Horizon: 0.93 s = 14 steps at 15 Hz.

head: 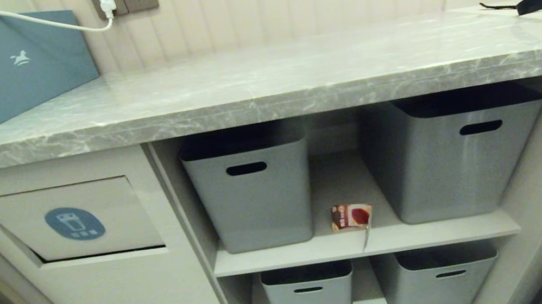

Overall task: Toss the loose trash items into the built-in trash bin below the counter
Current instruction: Pick up the garbage

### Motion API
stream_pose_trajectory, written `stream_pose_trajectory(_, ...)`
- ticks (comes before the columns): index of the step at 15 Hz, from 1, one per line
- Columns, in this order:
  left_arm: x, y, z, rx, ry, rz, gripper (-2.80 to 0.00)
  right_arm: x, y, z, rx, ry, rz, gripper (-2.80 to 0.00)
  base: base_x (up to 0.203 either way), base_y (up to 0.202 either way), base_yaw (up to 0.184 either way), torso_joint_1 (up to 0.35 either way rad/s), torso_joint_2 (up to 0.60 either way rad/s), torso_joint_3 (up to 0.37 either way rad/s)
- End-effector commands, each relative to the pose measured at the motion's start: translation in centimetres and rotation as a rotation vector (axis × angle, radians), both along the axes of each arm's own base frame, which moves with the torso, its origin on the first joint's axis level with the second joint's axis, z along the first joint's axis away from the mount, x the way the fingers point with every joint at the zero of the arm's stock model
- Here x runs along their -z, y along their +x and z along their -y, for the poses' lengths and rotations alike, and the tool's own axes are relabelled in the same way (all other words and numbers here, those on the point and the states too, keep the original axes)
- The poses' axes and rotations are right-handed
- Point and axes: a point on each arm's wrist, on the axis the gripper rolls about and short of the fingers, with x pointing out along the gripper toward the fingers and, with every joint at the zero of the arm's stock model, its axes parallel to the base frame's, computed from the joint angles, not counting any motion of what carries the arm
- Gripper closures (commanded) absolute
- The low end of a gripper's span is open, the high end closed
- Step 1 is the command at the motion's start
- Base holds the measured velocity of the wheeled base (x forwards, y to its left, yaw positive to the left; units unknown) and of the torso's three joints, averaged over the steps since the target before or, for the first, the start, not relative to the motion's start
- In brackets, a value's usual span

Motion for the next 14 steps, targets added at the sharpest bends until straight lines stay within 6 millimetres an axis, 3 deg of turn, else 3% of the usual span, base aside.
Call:
stream_pose_trajectory(1,0.00,0.01,0.01,0.004,0.008,-0.001,0.00,-0.01,-0.01,0.00,-0.001,-0.002,0.002,0.00,0.000,0.000,0.000,0.049,-0.21,-0.164)
stream_pose_trajectory(14,0.00,0.02,0.23,0.106,0.048,0.017,0.00,-0.01,-0.01,0.00,-0.001,0.003,0.002,0.00,-0.002,0.006,-0.161,0.009,-0.03,-0.022)
